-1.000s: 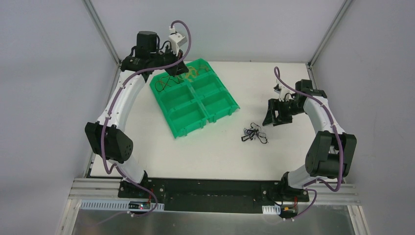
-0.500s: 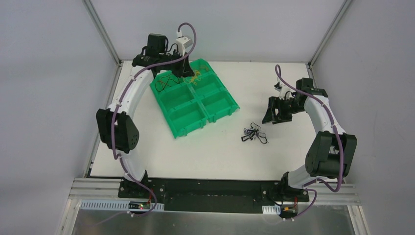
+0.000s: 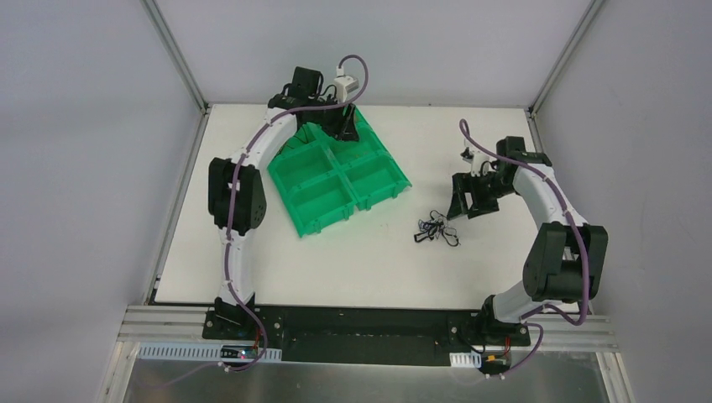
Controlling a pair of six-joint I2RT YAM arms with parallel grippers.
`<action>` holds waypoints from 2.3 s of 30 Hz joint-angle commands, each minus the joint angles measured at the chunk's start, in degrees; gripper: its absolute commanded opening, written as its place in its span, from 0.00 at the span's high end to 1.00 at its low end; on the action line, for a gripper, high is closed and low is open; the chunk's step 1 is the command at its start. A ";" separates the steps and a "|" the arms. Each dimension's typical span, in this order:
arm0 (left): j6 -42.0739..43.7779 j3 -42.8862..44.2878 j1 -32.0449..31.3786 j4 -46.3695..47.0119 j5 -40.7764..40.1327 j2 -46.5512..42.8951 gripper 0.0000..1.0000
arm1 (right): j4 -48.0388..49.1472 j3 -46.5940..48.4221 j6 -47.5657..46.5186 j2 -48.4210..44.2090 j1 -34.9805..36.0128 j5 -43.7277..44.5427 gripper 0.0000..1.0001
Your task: Untangle the cables
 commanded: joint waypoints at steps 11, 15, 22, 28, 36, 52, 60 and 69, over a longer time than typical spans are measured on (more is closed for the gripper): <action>9.81 -22.82 -2.06 1.99 4.15 -27.44 0.30 | 6.77 -5.23 -2.66 11.48 10.21 16.64 0.27; 9.96 -30.15 -3.61 3.29 5.11 -33.17 0.30 | 3.84 -1.85 -3.56 14.88 10.33 13.11 0.71; 10.74 -42.66 -9.70 11.64 4.13 -43.28 0.34 | -1.65 1.56 -5.42 1.77 10.56 -8.33 1.00; 11.52 -50.54 -15.98 21.17 4.25 -46.39 0.42 | -2.18 5.52 2.21 -2.90 12.44 -16.63 1.00; 9.27 -49.18 -21.90 31.88 1.43 -42.32 0.48 | -2.28 7.42 5.29 -6.18 14.14 -19.55 1.00; -1.10 -43.45 -26.56 37.46 -0.06 -35.13 0.53 | 1.22 5.84 7.76 -10.19 17.22 -15.84 1.00; -0.78 -41.94 -26.63 35.53 -4.45 -33.83 1.00 | 1.25 5.31 7.67 -11.04 17.28 -15.55 1.00; -1.61 -39.93 -26.63 35.12 -0.73 -39.11 1.00 | 10.61 -5.53 6.60 -13.88 13.68 -8.23 0.52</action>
